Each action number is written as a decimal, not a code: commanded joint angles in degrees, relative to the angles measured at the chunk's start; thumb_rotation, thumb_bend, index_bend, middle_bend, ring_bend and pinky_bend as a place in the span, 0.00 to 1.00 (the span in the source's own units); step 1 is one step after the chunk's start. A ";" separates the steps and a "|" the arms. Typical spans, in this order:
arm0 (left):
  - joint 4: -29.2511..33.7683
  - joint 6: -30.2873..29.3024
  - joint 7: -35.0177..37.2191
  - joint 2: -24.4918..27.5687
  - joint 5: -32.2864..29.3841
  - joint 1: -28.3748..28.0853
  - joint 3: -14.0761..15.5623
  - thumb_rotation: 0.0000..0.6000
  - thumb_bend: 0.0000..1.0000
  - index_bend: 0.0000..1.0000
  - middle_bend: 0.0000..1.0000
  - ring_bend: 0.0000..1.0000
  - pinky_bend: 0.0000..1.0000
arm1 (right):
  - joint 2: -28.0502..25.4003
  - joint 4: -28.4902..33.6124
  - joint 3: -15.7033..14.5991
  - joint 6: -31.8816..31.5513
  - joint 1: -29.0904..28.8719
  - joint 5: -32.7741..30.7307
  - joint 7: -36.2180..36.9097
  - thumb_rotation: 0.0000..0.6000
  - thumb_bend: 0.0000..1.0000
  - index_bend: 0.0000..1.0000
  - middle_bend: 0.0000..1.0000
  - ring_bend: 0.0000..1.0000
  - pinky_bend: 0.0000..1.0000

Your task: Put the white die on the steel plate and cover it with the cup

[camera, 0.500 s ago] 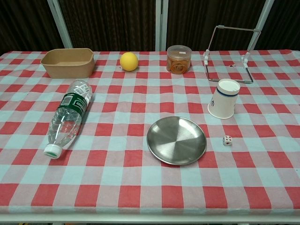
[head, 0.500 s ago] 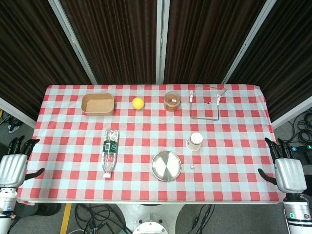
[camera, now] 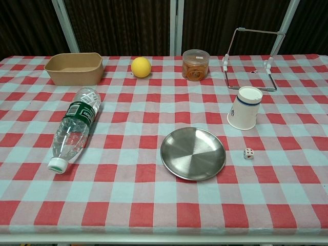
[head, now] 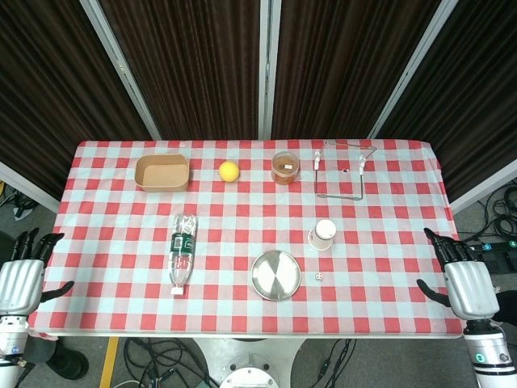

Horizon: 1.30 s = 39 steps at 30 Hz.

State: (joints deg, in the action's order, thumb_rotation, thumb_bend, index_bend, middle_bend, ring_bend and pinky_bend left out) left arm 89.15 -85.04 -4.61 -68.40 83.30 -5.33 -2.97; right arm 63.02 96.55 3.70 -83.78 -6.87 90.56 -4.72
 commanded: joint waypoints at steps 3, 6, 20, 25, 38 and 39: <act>0.06 -0.92 0.36 0.20 0.63 0.37 0.05 1.00 0.00 0.15 0.16 0.02 0.03 | 0.86 0.51 -0.35 8.04 -5.91 2.86 -0.73 1.00 0.11 0.22 0.40 0.58 0.68; 0.04 -1.30 0.57 0.35 0.85 0.64 0.15 1.00 0.00 0.15 0.16 0.02 0.03 | 2.88 -0.13 0.48 14.45 -10.24 2.03 -3.57 1.00 0.14 0.32 0.59 0.70 0.80; -0.94 -2.01 1.83 -0.18 1.60 1.57 0.87 1.00 0.00 0.15 0.16 0.02 0.03 | 17.05 -7.56 1.55 36.25 -23.30 -10.56 -10.64 1.00 0.24 0.45 0.92 1.00 1.00; -1.05 -1.68 1.78 -0.22 1.60 1.50 0.88 1.00 0.00 0.15 0.16 0.02 0.03 | 19.37 -9.25 0.90 37.62 -24.75 -12.54 -12.54 1.00 0.24 0.45 0.92 1.00 1.00; -0.54 -0.48 1.11 -0.09 1.34 1.19 0.99 1.00 0.00 0.15 0.16 0.02 0.03 | 21.75 -11.95 -0.30 37.88 -26.55 -14.52 -13.28 1.00 0.25 0.44 0.92 1.00 1.00; -0.48 -0.42 1.09 -0.08 1.30 1.20 1.01 1.00 0.00 0.15 0.16 0.02 0.03 | 21.89 -12.10 -0.33 37.87 -26.68 -14.56 -13.18 1.00 0.25 0.44 0.92 1.00 1.00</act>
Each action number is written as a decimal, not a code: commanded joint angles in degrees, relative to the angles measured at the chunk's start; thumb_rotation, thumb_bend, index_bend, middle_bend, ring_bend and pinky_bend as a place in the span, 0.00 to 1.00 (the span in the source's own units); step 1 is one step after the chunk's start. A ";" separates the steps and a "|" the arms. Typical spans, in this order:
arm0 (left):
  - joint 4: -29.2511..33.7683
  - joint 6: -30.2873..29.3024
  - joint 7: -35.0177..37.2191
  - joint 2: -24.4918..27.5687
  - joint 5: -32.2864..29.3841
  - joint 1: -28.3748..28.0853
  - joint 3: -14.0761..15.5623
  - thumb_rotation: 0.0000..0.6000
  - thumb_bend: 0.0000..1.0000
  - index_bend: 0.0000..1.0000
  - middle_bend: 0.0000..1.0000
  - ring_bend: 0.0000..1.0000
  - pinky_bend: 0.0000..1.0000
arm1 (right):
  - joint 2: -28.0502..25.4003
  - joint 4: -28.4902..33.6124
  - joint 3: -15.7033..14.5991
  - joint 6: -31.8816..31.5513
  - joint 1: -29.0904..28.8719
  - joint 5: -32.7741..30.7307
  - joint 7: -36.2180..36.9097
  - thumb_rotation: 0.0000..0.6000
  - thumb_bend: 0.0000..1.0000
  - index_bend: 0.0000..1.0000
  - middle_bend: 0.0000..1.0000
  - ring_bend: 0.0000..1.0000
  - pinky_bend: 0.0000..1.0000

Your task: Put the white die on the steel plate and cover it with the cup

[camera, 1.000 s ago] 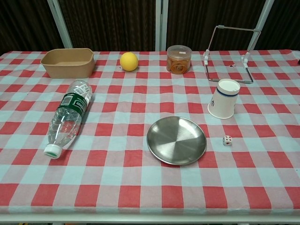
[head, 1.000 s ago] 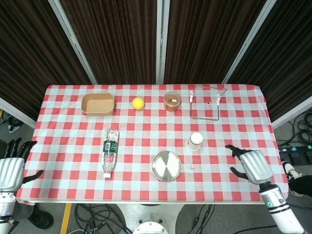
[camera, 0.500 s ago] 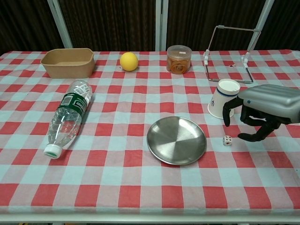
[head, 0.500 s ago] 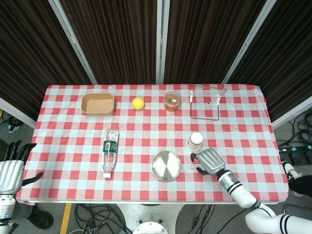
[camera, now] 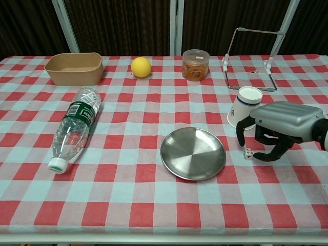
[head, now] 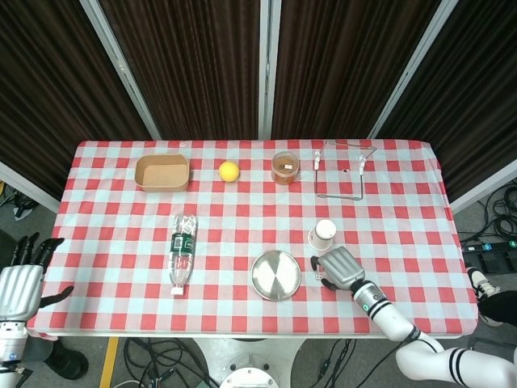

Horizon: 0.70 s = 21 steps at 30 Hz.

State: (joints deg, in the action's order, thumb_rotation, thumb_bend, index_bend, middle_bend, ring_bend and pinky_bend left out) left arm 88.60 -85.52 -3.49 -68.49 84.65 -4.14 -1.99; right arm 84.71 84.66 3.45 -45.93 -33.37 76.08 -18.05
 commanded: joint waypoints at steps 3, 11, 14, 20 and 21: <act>0.17 0.10 -0.03 0.06 -0.14 0.13 0.12 1.00 0.00 0.15 0.16 0.02 0.03 | 0.53 -0.71 -0.32 0.44 -0.70 -0.35 0.28 1.00 0.25 0.44 0.92 1.00 1.00; 0.39 -0.24 0.25 0.21 -0.11 0.41 0.11 1.00 0.00 0.15 0.16 0.02 0.03 | 1.20 -1.57 -0.95 0.27 -1.43 -1.03 -0.27 1.00 0.27 0.50 0.92 1.00 1.00; 0.45 -0.36 0.28 0.41 0.07 0.40 0.07 1.00 0.00 0.15 0.16 0.02 0.03 | 1.14 -1.28 -0.79 -0.96 -1.41 -0.32 0.55 1.00 0.29 0.54 0.92 1.00 1.00; 0.86 -0.44 0.08 0.89 0.15 0.34 -0.10 1.00 0.00 0.15 0.16 0.02 0.03 | -0.14 2.10 0.64 -3.87 -2.43 3.94 5.17 1.00 0.30 0.58 0.92 1.00 1.00; 0.93 -0.50 0.00 0.94 0.21 0.34 -0.11 1.00 0.00 0.15 0.16 0.02 0.03 | -0.04 2.36 0.95 -3.58 -3.01 4.33 5.69 1.00 0.30 0.58 0.92 1.00 1.00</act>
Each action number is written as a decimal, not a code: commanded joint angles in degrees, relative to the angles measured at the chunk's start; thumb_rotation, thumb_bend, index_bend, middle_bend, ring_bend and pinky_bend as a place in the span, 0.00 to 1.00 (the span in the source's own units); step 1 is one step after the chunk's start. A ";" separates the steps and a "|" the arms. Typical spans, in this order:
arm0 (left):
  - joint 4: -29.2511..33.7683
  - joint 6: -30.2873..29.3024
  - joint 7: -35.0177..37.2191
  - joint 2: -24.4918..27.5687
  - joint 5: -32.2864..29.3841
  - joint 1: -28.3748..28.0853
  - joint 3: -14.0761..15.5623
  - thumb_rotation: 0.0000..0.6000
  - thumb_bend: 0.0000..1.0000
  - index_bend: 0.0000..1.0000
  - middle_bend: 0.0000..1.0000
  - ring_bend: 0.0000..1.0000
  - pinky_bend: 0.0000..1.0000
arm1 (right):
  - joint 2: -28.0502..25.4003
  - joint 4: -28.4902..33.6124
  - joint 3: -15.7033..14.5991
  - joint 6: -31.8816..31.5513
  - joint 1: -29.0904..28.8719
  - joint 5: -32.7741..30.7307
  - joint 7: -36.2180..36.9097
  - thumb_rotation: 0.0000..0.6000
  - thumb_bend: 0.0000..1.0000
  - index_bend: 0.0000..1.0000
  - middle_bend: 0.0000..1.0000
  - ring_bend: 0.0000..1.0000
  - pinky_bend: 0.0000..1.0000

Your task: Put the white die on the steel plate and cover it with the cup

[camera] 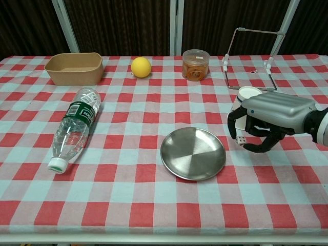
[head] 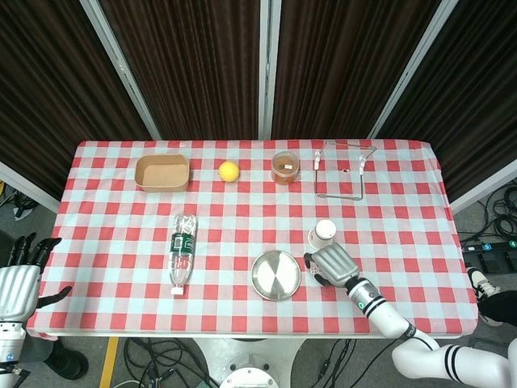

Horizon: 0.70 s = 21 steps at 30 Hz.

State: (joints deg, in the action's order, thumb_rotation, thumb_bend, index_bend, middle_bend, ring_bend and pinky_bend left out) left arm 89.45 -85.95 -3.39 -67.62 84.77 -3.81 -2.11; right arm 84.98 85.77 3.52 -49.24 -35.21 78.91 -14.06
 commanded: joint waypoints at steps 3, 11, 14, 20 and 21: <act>0.30 -0.34 -0.32 0.28 0.33 0.02 -0.06 1.00 0.00 0.15 0.16 0.02 0.03 | 1.21 0.65 1.89 2.11 -3.77 1.65 1.68 1.00 0.30 0.58 0.92 1.00 1.00; 0.36 -0.18 -0.15 0.37 -0.28 0.53 0.23 1.00 0.00 0.15 0.16 0.02 0.03 | 8.98 -6.02 2.87 9.49 -10.29 -2.17 -3.38 1.00 0.30 0.51 0.92 1.00 1.00; 0.24 -0.08 0.09 0.25 -0.40 0.62 0.29 1.00 0.00 0.15 0.16 0.02 0.03 | 10.68 -7.34 2.38 10.22 -11.38 -3.07 -5.92 1.00 0.30 0.41 0.92 1.00 1.00; -0.25 -0.19 0.57 -0.01 -0.40 0.64 0.12 1.00 0.00 0.15 0.16 0.02 0.03 | 8.67 -3.68 2.41 6.19 -10.49 -3.19 -7.56 1.00 0.18 0.11 0.89 0.96 1.00; -0.32 -0.21 0.63 -0.05 -0.39 0.62 0.07 1.00 0.00 0.15 0.16 0.02 0.03 | 7.75 -2.60 2.57 5.01 -10.04 -2.94 -7.27 1.00 0.17 0.09 0.86 0.94 1.00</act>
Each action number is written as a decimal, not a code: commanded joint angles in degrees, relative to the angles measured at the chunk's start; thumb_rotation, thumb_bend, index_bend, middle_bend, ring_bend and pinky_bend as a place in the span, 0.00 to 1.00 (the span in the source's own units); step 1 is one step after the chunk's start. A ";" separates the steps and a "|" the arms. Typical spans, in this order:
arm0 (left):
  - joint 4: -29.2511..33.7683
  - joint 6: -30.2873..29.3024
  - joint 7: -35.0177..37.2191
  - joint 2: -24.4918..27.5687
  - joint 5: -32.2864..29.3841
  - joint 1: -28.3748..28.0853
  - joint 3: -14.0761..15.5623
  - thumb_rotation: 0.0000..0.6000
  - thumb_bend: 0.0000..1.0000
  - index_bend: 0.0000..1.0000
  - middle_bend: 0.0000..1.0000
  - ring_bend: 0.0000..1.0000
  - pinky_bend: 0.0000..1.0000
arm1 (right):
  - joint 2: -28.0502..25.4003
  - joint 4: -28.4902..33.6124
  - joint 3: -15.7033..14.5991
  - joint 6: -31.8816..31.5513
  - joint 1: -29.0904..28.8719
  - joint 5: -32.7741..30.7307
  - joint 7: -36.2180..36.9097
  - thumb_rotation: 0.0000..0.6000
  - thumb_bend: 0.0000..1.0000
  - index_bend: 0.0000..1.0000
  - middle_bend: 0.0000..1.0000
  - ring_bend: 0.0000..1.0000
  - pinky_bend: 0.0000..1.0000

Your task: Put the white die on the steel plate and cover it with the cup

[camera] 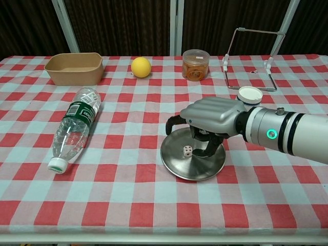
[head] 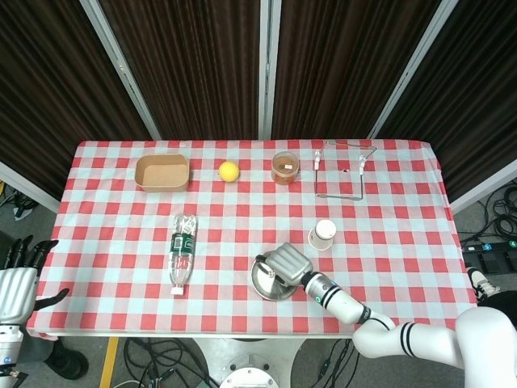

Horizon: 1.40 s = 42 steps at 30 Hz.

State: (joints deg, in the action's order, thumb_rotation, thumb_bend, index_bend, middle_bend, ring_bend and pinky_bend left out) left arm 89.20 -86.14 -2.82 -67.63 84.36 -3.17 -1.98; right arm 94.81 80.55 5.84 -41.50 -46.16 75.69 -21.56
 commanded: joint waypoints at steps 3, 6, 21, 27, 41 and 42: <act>-0.20 -0.04 0.35 -0.10 0.25 -0.18 -0.17 1.00 0.00 0.15 0.16 0.02 0.03 | -5.86 6.41 1.31 -7.94 3.19 1.66 3.57 1.00 0.16 0.06 0.72 0.77 0.99; -0.31 0.11 0.87 -0.05 0.41 -0.24 -0.11 1.00 0.00 0.15 0.16 0.02 0.03 | -9.74 7.80 2.45 -14.53 6.35 3.68 9.01 1.00 0.16 0.06 0.55 0.53 0.83; 0.89 1.66 1.16 0.62 0.75 -1.18 0.01 1.00 0.00 0.15 0.16 0.02 0.03 | -14.71 -0.71 4.41 -8.25 10.48 -4.76 36.01 1.00 0.15 0.10 0.19 0.01 0.11; 1.43 1.87 0.95 0.85 0.51 -1.06 0.22 1.00 0.00 0.15 0.16 0.02 0.03 | -12.41 -5.08 4.52 -3.27 9.00 -5.98 39.86 1.00 0.15 0.11 0.18 0.00 0.09; 1.77 2.01 0.83 0.98 0.19 -0.95 0.34 1.00 0.00 0.15 0.16 0.02 0.03 | -9.81 -9.56 3.81 -0.36 8.14 -2.89 46.70 1.00 0.15 0.20 0.19 0.01 0.08; 1.76 2.04 0.83 0.98 0.18 -0.95 0.35 1.00 0.00 0.15 0.16 0.02 0.03 | -9.64 -9.81 3.84 -0.26 8.09 -2.91 46.87 1.00 0.16 0.22 0.20 0.01 0.08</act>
State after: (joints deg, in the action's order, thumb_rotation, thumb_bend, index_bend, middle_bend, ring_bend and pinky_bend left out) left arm 90.96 -84.10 -1.99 -66.65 84.54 -4.12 -1.63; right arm 85.03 70.88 9.69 -41.87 -38.01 72.76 25.18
